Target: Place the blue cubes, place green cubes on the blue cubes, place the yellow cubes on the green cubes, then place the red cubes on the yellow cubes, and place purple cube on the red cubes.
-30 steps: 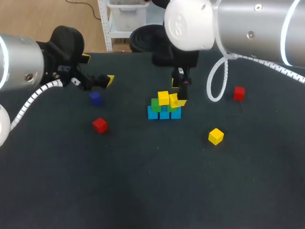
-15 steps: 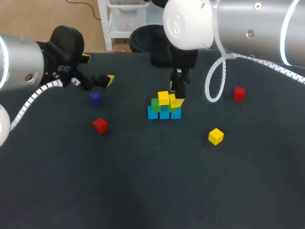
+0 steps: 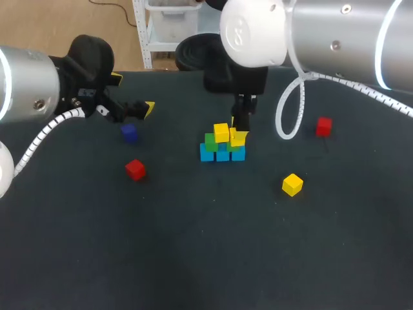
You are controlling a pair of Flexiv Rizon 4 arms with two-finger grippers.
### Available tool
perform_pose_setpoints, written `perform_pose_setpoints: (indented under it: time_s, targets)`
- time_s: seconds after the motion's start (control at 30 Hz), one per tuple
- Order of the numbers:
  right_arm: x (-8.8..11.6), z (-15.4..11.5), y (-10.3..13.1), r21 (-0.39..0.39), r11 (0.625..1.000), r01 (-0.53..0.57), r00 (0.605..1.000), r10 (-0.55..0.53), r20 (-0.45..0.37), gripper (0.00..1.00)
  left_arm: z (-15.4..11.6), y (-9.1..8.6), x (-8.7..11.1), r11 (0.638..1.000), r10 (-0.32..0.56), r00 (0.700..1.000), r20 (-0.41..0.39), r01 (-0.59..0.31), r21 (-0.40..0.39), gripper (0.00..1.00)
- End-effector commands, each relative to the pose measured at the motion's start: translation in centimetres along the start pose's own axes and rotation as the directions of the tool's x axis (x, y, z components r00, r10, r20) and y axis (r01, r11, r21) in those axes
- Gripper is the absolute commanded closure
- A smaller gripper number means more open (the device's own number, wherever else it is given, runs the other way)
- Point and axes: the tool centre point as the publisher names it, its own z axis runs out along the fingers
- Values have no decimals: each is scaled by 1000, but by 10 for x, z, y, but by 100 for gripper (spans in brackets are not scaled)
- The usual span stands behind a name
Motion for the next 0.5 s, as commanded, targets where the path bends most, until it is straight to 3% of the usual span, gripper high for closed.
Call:
perform_pose_setpoints:
  time_s: [0.03,0.5]
  targets:
    - [0,1,0,6,1000,-3,1000,3,-2,61,0,1,1,1000,1,1000,4,-1,4,0]
    - [1,2,-4,22,999,-23,1000,23,2,68,0,1,1,1000,1,1000,4,-1,4,0]
